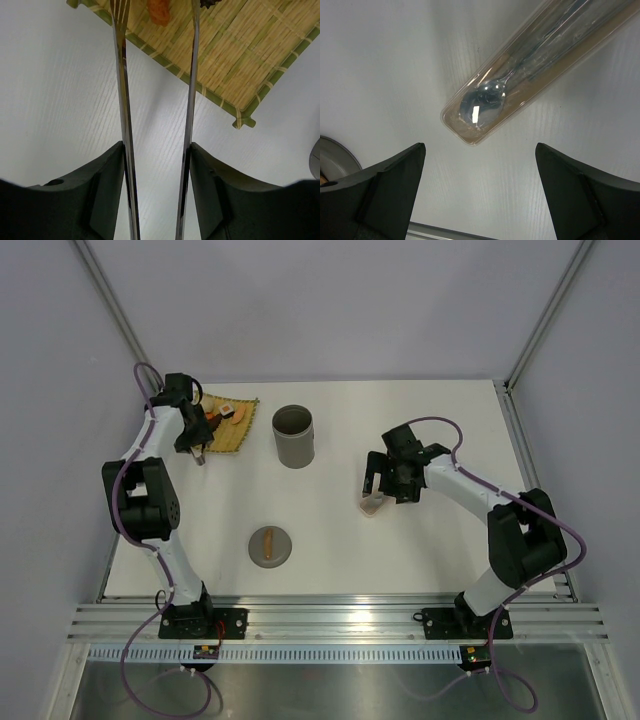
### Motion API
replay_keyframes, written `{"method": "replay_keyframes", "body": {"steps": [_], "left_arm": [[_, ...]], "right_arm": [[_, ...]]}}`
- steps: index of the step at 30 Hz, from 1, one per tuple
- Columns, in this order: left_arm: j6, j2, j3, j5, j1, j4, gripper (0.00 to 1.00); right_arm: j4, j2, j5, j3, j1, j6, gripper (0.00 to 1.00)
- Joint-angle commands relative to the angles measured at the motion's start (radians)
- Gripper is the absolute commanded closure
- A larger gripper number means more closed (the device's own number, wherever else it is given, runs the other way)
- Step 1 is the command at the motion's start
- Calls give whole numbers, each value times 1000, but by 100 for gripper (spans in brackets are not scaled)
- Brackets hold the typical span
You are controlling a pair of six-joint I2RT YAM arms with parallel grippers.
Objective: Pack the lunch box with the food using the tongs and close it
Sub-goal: Pick up the fake food from the plate.
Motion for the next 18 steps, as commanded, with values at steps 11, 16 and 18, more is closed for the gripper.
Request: {"method": "replay_keyframes", "body": {"steps": [11, 16, 18], "left_arm": [[-12, 0, 57, 37, 13, 17, 73], [-26, -96, 37, 73, 12, 14, 83], [-23, -128, 28, 94, 12, 12, 85]], "right_arm": [[5, 51, -15, 63, 10, 2, 1], [10, 65, -34, 83, 10, 3, 1], [10, 60, -31, 84, 10, -1, 1]]}}
